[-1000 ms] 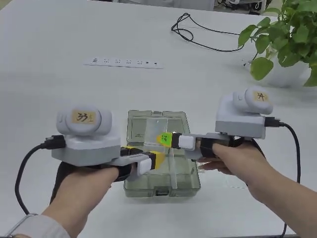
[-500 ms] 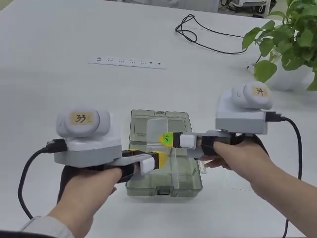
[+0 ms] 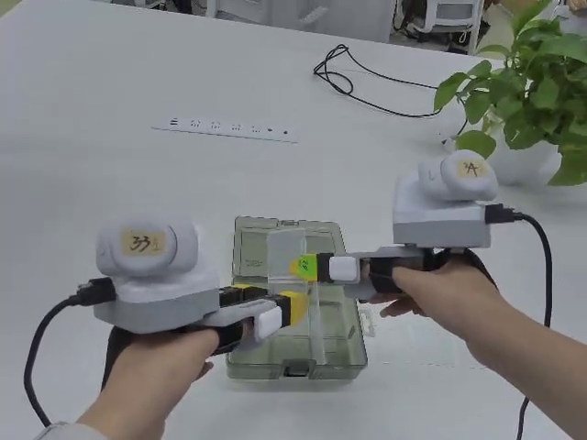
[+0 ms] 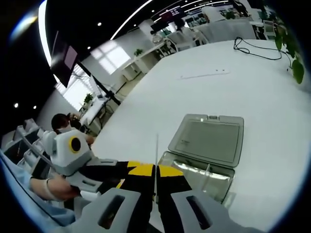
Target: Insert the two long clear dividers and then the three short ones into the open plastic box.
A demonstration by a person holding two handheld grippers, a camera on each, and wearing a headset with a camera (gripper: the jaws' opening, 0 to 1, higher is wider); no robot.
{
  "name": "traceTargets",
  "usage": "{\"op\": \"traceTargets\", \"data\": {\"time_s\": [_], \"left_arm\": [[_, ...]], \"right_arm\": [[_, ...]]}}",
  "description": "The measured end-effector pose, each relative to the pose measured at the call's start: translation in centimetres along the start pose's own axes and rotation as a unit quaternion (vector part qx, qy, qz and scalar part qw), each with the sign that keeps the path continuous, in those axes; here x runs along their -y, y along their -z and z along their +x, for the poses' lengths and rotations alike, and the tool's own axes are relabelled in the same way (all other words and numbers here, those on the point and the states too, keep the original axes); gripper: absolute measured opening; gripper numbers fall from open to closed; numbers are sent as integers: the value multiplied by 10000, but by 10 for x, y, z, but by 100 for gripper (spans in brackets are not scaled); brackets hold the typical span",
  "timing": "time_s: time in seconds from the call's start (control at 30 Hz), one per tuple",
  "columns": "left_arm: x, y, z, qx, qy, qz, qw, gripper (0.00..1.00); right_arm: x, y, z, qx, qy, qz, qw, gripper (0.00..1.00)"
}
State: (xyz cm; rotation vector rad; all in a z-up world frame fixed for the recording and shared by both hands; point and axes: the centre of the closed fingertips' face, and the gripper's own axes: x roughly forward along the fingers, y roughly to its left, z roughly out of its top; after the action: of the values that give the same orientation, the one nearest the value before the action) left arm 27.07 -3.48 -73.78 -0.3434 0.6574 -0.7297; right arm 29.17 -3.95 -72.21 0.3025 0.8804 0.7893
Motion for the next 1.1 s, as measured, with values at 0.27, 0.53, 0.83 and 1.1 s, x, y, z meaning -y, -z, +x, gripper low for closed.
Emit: {"op": "traceTargets", "data": {"time_s": [0.27, 0.53, 0.83, 1.1], "left_arm": [[-13, -2, -6, -26, 31, 835, 9965, 35], [-31, -3, -16, 69, 131, 1428, 9896, 56], [-37, 3, -25, 31, 434, 2260, 9732, 81], [-41, 12, -30, -156, 680, 2936, 9534, 100]], "right_arm": [[4, 5, 2, -228, 301, 134, 9992, 2], [13, 5, -3, -368, 512, 411, 9972, 2], [17, 9, -2, -613, 692, 676, 9934, 2], [21, 13, -2, -892, 910, 954, 9873, 2]]}}
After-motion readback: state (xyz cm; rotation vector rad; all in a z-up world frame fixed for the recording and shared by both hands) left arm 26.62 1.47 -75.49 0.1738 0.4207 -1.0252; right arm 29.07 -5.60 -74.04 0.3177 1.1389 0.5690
